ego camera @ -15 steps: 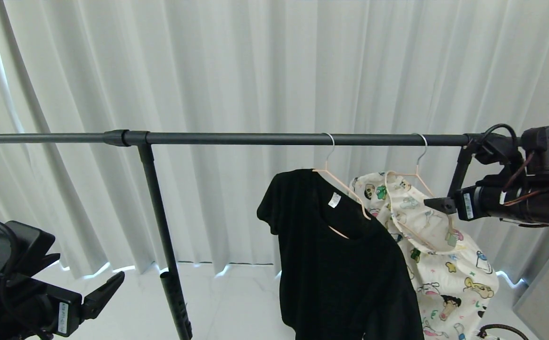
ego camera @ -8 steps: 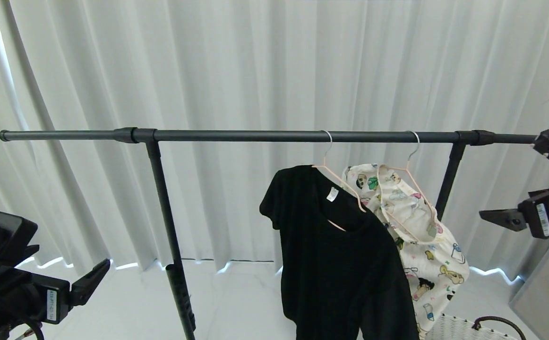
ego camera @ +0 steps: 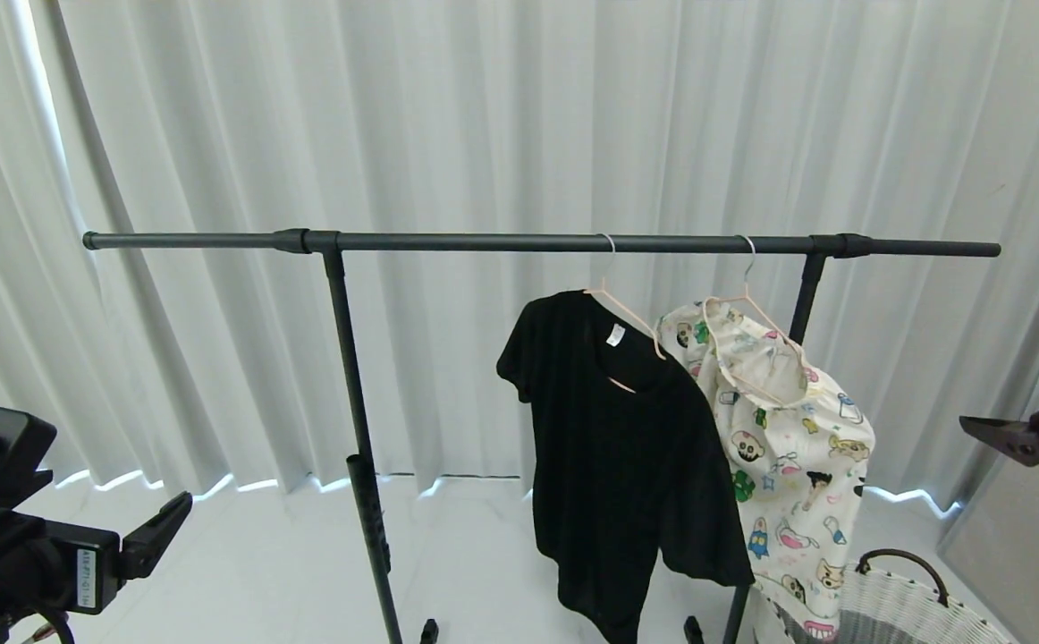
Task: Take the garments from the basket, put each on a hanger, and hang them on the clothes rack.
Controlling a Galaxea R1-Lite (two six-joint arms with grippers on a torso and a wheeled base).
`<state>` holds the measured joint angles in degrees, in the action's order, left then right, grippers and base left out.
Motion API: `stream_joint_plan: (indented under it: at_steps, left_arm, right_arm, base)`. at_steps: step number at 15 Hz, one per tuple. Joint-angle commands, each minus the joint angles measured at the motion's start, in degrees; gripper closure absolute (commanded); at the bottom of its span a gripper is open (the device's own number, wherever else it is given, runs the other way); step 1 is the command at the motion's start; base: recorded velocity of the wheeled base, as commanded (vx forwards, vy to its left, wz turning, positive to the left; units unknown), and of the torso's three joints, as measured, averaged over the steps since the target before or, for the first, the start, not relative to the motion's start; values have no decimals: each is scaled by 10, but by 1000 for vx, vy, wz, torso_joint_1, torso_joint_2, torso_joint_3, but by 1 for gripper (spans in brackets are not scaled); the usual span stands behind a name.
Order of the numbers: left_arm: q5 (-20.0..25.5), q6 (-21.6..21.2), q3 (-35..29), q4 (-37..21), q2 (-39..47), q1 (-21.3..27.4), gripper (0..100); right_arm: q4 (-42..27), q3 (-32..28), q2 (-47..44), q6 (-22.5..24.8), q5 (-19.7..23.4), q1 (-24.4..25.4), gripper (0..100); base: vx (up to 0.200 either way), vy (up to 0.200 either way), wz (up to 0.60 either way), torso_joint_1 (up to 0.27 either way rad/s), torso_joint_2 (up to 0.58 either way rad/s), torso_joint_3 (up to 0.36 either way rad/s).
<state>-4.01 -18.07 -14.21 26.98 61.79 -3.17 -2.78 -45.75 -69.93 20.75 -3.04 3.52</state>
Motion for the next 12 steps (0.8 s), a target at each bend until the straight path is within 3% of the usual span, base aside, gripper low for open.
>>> stream_joint_plan:
  at_steps: [1, 7, 12]
  left_arm:
    - [1, 0, 1, 0, 1, -4, 0]
    - [1, 0, 11, 0, -3, -4, 0]
    - [1, 23, 74, 0, -81, -4, 0]
  right_arm:
    - [29, 27, 1, 3, 0, -20, 0]
    - [147, 87, -1, 23, 0, -24, 0]
    - [219, 135, 3, 30, -14, -30, 0]
  base:
    - [-200, 0, 0, 2, -2, 7]
    - [-200, 0, 0, 5, 4, 5]
    - [0, 0, 0, 0, 0, 0]
